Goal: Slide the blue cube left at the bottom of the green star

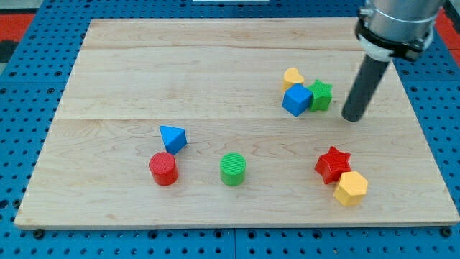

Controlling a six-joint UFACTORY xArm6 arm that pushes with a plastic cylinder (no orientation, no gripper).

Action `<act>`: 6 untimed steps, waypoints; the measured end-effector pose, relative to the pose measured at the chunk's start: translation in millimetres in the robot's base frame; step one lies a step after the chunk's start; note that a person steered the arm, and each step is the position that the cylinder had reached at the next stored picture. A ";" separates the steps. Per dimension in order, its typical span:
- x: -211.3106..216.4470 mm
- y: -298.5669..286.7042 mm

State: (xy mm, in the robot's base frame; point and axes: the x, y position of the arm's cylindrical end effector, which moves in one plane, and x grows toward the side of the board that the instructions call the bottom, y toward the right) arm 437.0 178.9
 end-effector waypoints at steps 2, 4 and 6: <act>-37.1 19.8; -57.3 -87.6; -65.8 -184.0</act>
